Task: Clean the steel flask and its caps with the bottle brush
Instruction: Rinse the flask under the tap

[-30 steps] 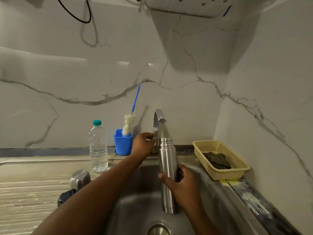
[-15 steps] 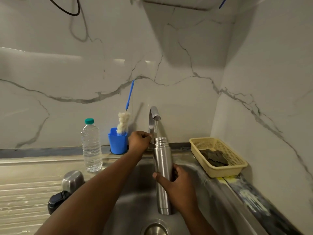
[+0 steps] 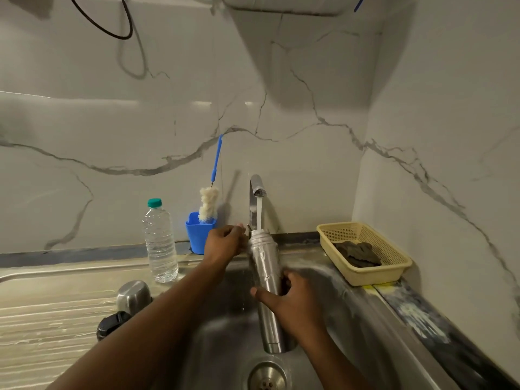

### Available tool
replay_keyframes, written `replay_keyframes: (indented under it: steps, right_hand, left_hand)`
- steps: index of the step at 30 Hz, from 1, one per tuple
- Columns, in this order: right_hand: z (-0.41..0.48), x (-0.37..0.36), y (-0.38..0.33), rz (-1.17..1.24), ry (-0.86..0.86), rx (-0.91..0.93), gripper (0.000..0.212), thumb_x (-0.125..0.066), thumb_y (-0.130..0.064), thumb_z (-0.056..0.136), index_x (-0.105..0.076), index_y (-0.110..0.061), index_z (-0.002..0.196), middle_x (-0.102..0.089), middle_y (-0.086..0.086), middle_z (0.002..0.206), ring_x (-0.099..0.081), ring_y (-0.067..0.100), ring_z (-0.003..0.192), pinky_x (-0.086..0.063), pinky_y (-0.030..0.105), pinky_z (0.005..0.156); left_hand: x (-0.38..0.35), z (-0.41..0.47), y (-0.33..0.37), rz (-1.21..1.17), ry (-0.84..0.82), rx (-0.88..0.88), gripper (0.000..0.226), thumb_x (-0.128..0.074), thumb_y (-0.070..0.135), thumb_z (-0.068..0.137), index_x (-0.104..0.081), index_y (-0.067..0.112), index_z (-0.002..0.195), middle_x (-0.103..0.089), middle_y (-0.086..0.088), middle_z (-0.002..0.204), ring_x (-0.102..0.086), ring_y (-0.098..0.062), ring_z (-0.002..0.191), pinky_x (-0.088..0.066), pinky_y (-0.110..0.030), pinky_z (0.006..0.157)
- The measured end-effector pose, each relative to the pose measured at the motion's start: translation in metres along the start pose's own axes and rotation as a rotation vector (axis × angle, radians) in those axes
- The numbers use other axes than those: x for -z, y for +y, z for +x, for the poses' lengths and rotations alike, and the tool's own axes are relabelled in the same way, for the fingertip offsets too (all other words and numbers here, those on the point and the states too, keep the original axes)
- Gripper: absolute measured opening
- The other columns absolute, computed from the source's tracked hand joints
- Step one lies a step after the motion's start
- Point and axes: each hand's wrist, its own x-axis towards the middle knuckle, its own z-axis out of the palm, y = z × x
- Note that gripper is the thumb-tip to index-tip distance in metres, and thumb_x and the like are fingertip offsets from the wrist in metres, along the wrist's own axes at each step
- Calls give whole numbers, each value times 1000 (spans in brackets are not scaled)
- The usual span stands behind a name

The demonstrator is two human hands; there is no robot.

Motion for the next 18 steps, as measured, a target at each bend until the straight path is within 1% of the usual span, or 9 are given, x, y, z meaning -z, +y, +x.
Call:
replay_keyframes:
  steps: [2,4,6,8,11,13,14,16,18]
  right_hand:
    - [-2,0,-1,1,-18,11,49,-87,-55,72,-60,-38,109,-68,-16,96,-66,-2,83,-51,16,67]
    - [-3,0,-1,7,-31,35,50,-88,-52,73,-65,-34,114,-70,-16,97,-67,-3,84,-48,14,66]
    - [-4,0,0,29,-33,54,53,-88,-49,74,-67,-31,119,-71,-15,98,-67,-4,85,-47,12,67]
    - [-2,-1,2,47,-35,61,55,-89,-48,75,-68,-30,122,-72,-15,98,-69,-3,86,-49,13,69]
    - [-1,-4,5,50,-64,55,60,-88,-51,73,-65,-30,125,-73,-12,105,-70,1,91,-54,18,74]
    - [-1,-6,7,56,-86,51,61,-88,-53,72,-63,-33,124,-73,-11,107,-71,1,92,-54,18,75]
    - [0,-6,7,58,-90,55,60,-89,-54,72,-63,-35,122,-73,-12,105,-71,1,91,-55,17,74]
    - [0,-6,8,73,-92,59,57,-89,-53,71,-64,-36,119,-74,-12,101,-72,1,89,-58,20,75]
    - [2,-4,10,110,-108,53,55,-89,-51,71,-65,-35,119,-75,-11,102,-73,2,89,-61,25,79]
  left_hand:
    - [5,-15,1,-127,-118,100,32,-60,38,106,-74,9,108,-78,-14,102,-75,-28,95,-62,-44,93]
    - [9,-25,3,-184,-236,162,39,-62,44,103,-76,9,113,-78,-14,110,-74,-31,104,-60,-48,97]
    - [12,-33,5,-144,-340,139,42,-68,49,98,-78,12,114,-79,-12,110,-74,-31,107,-60,-48,99]
    - [12,-38,8,-58,-404,76,40,-74,48,93,-77,15,115,-79,-9,109,-74,-29,108,-61,-48,100]
    - [9,-43,11,4,-393,37,36,-73,48,93,-79,17,110,-80,-6,103,-75,-26,102,-64,-44,93]
    - [6,-47,14,26,-351,36,42,-71,54,93,-80,15,105,-80,-6,98,-76,-23,96,-65,-36,83]
    - [4,-47,14,41,-331,37,46,-69,57,93,-80,14,104,-79,-9,99,-75,-25,97,-64,-34,80]
    - [2,-46,12,55,-294,55,54,-66,61,94,-78,10,107,-77,-15,106,-74,-29,102,-65,-37,83]
    - [-1,-46,13,30,-284,95,55,-61,62,97,-75,10,110,-75,-17,112,-73,-31,107,-63,-42,90]
